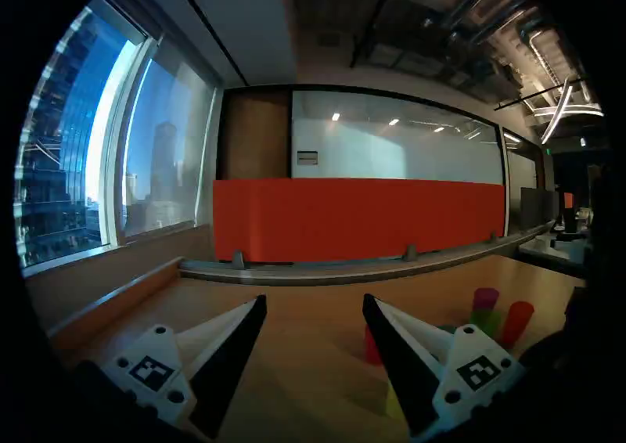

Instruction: Pour water

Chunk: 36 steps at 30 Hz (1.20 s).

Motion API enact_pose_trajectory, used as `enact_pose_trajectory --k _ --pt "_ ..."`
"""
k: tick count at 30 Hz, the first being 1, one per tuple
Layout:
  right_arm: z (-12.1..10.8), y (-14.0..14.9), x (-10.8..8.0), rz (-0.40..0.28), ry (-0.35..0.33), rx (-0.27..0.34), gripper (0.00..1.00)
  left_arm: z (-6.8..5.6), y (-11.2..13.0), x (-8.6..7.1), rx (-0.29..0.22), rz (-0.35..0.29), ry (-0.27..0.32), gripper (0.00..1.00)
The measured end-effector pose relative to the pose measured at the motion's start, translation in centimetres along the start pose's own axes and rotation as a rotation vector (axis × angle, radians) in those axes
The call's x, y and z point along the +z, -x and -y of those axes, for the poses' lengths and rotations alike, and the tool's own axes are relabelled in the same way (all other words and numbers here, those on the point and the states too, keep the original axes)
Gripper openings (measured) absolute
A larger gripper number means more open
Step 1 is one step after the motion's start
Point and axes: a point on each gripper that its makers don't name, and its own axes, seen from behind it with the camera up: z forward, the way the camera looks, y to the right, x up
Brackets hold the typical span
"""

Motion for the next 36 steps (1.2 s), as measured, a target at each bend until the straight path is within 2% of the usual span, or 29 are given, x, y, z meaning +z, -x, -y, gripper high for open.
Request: enact_pose_trajectory --k 5,9,15,23,29,36 --pt "0.2 -3.3 0.6 -0.003 -0.012 -0.003 0.99 -0.6 -2.4 0.9 0.017 0.011 0.034 0.91" --pt "0.7 -5.8 1.0 -0.012 -0.034 0.003 1.0 -1.2 -4.7 1.5 0.052 0.008 0.063 0.91" --pt "1.3 -8.0 1.7 -0.003 -0.066 0.02 0.99 -2.6 -7.3 2.1 0.068 0.007 0.12 0.91" --pt "2.0 -8.3 2.0 0.016 -0.121 0.029 0.99 -3.7 -7.4 2.6 0.08 0.046 0.191 0.91" --pt "3.8 -8.3 2.0 0.037 -0.22 -0.005 0.99 -5.2 -7.9 2.6 0.083 0.063 0.273 0.91" --pt "6.7 -8.5 1.6 0.056 -0.361 -0.056 0.99 -7.8 -7.7 2.4 0.109 0.096 0.403 0.91"
